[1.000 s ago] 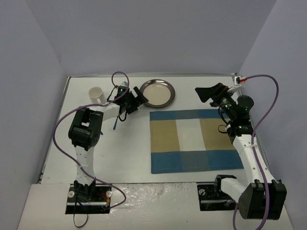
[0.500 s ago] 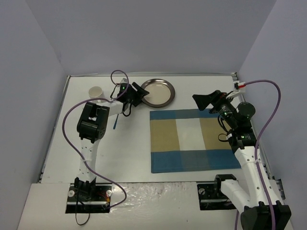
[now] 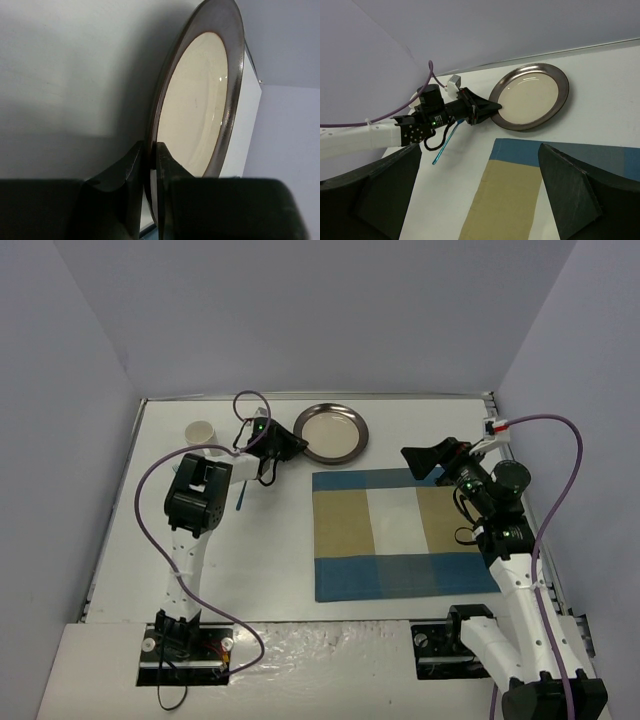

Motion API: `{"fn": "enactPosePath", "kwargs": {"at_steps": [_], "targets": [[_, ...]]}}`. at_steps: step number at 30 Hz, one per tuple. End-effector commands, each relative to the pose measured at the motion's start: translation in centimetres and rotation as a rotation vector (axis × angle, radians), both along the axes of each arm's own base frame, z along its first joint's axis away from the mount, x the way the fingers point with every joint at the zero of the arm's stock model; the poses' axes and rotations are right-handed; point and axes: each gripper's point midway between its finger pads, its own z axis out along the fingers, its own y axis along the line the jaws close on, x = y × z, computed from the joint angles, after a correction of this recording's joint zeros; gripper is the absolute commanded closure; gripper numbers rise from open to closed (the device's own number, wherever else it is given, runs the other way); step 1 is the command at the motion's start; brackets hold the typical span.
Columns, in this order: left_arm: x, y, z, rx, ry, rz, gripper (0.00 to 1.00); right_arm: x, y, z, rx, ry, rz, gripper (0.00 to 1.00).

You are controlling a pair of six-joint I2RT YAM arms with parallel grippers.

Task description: Set the dinner table for one person

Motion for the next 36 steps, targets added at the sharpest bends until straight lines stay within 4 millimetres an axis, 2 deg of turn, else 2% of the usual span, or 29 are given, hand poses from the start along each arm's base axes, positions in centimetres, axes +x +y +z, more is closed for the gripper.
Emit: {"fn": "enactPosePath", "kwargs": {"at_steps": [1, 3, 7, 13, 17, 21, 26, 30, 33, 36], "targets": [[-0.3, -0.2, 7.0, 0.001, -0.163, -0.051, 1.00, -0.5, 0.4, 1.8, -0.014, -0.084, 0.015, 0.00], [-0.3, -0.2, 8.6, -0.023, -0.201, -0.056, 1.00, -0.7, 0.5, 1.7, -0.015, -0.083, 0.019, 0.00], [-0.8, -0.4, 13.2, -0.079, -0.286, -0.070, 1.00, -1.2, 0.6, 1.8, -0.023, -0.085, 0.026, 0.00], [-3.6, -0.7, 20.1, -0.159, -0.397, -0.118, 1.00, -1.9, 0.6, 2.7, -0.036, -0.104, 0.024, 0.00], [-6.3, -1.2, 22.0, -0.180, -0.413, -0.168, 1.00, -2.3, 0.5, 3.1, -0.049, -0.107, 0.022, 0.00], [-10.0, -2.9, 23.5, -0.207, -0.422, -0.263, 1.00, -2.9, 0.4, 3.3, -0.066, -0.107, 0.018, 0.00], [-15.2, -6.9, 21.8, -0.234, -0.371, -0.401, 1.00, -3.7, 0.4, 3.6, -0.068, -0.114, 0.019, 0.00], [-20.2, -11.4, 19.6, -0.242, -0.331, -0.539, 1.00, -4.5, 0.3, 4.1, -0.084, -0.127, 0.020, 0.00], [-22.5, -13.8, 17.9, -0.246, -0.303, -0.604, 1.00, -4.9, 0.3, 4.2, -0.099, -0.130, 0.020, 0.00], [-24.4, -16.2, 17.2, -0.256, -0.296, -0.665, 1.00, -5.2, 0.3, 4.1, -0.103, -0.127, 0.021, 0.00]]}}
